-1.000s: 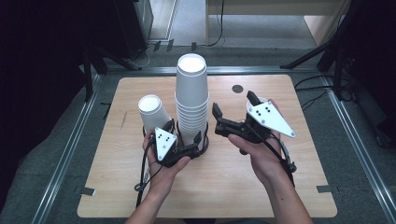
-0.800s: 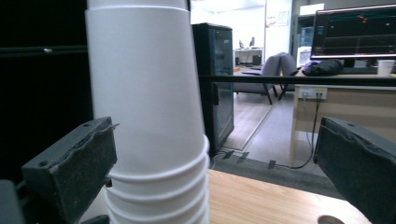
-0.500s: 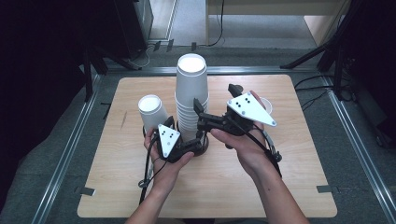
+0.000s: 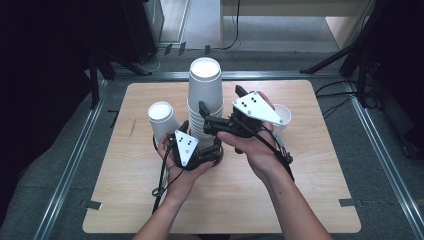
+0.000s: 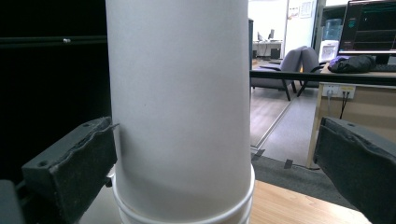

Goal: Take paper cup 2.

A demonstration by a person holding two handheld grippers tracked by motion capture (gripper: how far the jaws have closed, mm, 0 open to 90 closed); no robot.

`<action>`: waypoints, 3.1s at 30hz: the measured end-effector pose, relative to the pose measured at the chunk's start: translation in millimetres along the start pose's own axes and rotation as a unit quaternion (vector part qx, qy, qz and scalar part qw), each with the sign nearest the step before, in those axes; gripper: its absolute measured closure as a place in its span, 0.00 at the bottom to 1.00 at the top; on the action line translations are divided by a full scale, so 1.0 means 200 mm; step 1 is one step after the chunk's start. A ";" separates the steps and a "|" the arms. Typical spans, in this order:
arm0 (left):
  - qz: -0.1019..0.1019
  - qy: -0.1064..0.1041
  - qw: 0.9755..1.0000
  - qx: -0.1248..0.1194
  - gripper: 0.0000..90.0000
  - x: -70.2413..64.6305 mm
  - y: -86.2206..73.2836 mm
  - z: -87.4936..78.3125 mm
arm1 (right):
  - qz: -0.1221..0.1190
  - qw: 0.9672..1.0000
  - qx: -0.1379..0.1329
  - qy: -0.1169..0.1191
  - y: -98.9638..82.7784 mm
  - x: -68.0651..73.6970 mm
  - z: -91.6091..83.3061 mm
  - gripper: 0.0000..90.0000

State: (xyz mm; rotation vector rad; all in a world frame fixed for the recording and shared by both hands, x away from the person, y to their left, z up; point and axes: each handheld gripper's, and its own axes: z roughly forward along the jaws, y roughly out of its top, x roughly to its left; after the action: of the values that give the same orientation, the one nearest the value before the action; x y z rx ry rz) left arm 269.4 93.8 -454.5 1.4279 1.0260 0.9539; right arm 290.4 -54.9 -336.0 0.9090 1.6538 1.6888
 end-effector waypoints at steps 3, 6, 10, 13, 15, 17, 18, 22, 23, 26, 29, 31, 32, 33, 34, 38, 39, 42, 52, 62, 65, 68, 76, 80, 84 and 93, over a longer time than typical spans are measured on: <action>-0.007 0.000 1.000 0.002 0.02 0.00 0.00 0.01 | -0.001 1.000 0.001 0.001 0.00 0.00 0.02 0.00; -0.012 0.007 1.000 0.006 0.02 0.00 0.00 0.03 | 0.000 1.000 0.004 0.007 0.00 0.00 0.04 0.00; -0.010 0.006 1.000 0.008 0.02 0.00 0.00 0.04 | -0.005 1.000 0.008 0.012 0.00 0.01 0.06 0.00; -0.011 0.008 1.000 0.008 0.02 0.00 0.00 0.05 | -0.005 1.000 0.011 0.017 0.00 0.02 0.07 0.00; -0.013 0.008 1.000 0.008 0.02 0.00 -0.01 0.05 | -0.006 1.000 0.011 0.020 0.00 0.02 0.09 0.00; -0.013 0.008 1.000 0.008 0.02 0.00 -0.01 0.06 | -0.008 1.000 0.014 0.023 0.00 0.03 0.10 0.00; -0.012 0.009 1.000 0.010 0.03 0.00 -0.01 0.06 | -0.009 1.000 0.015 0.024 0.00 0.03 0.10 0.00; -0.010 0.015 1.000 0.011 0.03 -0.01 -0.02 0.06 | -0.007 0.999 0.024 0.030 0.00 0.03 0.13 0.00; -0.010 0.015 1.000 0.011 0.03 -0.01 -0.02 0.06 | 0.001 0.999 0.026 0.031 0.00 0.03 0.14 0.00; -0.010 0.017 1.000 0.010 0.03 -0.01 -0.02 0.06 | 0.005 0.999 0.032 0.031 -0.01 0.03 0.16 0.00; -0.008 0.017 1.000 0.009 0.03 -0.01 -0.02 0.07 | 0.012 0.999 0.037 0.035 -0.01 0.02 0.18 0.00; -0.007 0.017 1.000 0.009 0.03 -0.01 -0.02 0.07 | 0.014 0.999 0.036 0.034 -0.01 0.02 0.18 0.02; -0.007 0.017 1.000 0.009 0.03 -0.01 -0.02 0.06 | 0.015 0.999 0.036 0.034 -0.01 0.02 0.18 0.02; -0.008 0.017 1.000 0.010 0.03 -0.02 -0.02 0.06 | 0.021 0.998 0.036 0.037 -0.01 0.02 0.18 0.05; -0.008 0.018 1.000 0.011 0.03 -0.02 -0.02 0.06 | 0.023 0.998 0.035 0.039 -0.01 0.02 0.18 0.06; -0.008 0.019 1.000 0.012 0.03 -0.02 -0.02 0.06 | 0.019 0.999 0.031 0.037 -0.01 0.03 0.18 0.11; -0.008 0.019 1.000 0.012 0.04 -0.02 -0.02 0.06 | 0.019 0.999 0.030 0.036 -0.01 0.03 0.18 0.12; -0.008 0.019 1.000 0.013 0.04 -0.02 -0.02 0.06 | 0.016 0.999 0.028 0.033 -0.01 0.04 0.18 0.13; -0.008 0.019 1.000 0.013 0.04 -0.02 -0.02 0.06 | 0.006 1.000 0.014 0.027 0.04 0.05 0.17 0.13; -0.008 0.019 1.000 0.014 0.04 -0.02 -0.02 0.06 | 0.006 0.999 0.014 0.028 0.07 0.06 0.17 0.15; -0.008 0.018 1.000 0.014 0.04 -0.01 -0.02 0.06 | 0.002 1.000 0.009 0.023 0.08 0.06 0.16 0.15; -0.008 0.018 1.000 0.015 0.04 -0.01 -0.02 0.06 | 0.011 1.000 0.007 0.022 0.09 0.07 0.17 0.15; -0.011 0.019 1.000 0.015 0.04 -0.02 -0.02 0.06 | 0.002 1.000 -0.005 0.016 0.11 0.08 0.16 0.16; -0.012 0.019 1.000 0.014 0.04 -0.02 -0.02 0.06 | -0.018 1.000 -0.006 0.007 0.13 0.09 0.16 0.16; -0.009 0.018 1.000 0.016 0.04 -0.01 -0.02 0.06 | -0.004 1.000 -0.004 0.009 0.16 0.09 0.16 0.16; -0.009 0.018 1.000 0.016 0.04 -0.02 -0.02 0.06 | 0.014 1.000 -0.021 0.002 0.20 0.09 0.16 0.17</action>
State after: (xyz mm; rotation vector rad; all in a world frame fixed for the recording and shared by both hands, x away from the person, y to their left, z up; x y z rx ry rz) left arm 279.7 87.4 -459.1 1.4303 1.0843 0.9574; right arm 306.8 -23.9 -295.3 0.9137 1.6079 1.7390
